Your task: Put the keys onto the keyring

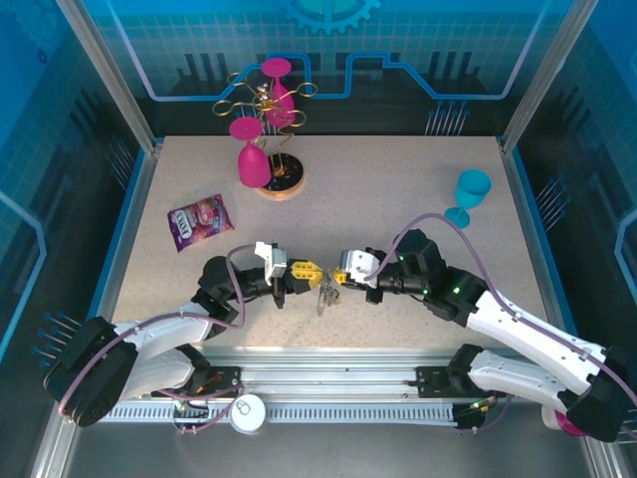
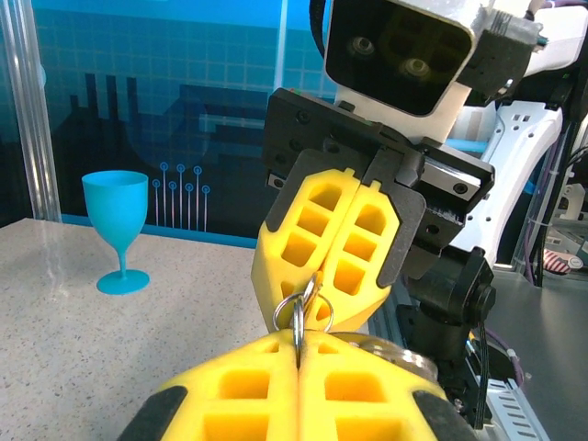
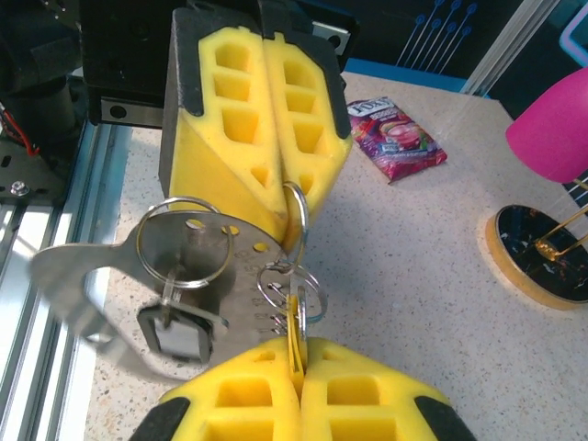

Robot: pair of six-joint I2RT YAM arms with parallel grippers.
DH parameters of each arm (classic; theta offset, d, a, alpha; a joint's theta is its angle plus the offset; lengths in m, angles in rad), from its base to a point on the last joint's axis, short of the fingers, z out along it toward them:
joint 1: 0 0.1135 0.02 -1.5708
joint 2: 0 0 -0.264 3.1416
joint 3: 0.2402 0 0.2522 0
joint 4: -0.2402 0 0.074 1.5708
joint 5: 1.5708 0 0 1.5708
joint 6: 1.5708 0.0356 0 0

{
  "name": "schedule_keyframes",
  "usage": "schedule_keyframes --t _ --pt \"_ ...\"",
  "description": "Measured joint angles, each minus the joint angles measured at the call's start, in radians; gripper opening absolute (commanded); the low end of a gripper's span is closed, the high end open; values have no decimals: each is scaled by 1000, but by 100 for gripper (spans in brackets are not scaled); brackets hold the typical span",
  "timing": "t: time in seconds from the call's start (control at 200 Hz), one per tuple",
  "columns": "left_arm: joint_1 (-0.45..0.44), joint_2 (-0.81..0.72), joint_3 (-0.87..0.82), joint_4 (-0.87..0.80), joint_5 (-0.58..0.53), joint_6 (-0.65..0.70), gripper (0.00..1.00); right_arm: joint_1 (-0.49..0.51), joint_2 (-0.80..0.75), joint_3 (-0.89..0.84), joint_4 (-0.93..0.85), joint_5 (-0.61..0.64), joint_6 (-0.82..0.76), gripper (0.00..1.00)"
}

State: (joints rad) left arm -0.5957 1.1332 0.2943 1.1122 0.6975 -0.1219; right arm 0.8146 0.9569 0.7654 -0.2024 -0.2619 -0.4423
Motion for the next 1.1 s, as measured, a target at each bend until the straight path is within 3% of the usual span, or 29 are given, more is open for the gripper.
schedule_keyframes --t 0.475,0.76,1.101 --pt "6 -3 0 -37 -12 30 0 30 42 46 -36 58 -27 0" --pt "4 -40 28 -177 -13 111 0 30 22 46 -38 140 -34 0" --pt "4 -48 64 -330 -12 179 0 31 51 50 -50 130 -37 0"
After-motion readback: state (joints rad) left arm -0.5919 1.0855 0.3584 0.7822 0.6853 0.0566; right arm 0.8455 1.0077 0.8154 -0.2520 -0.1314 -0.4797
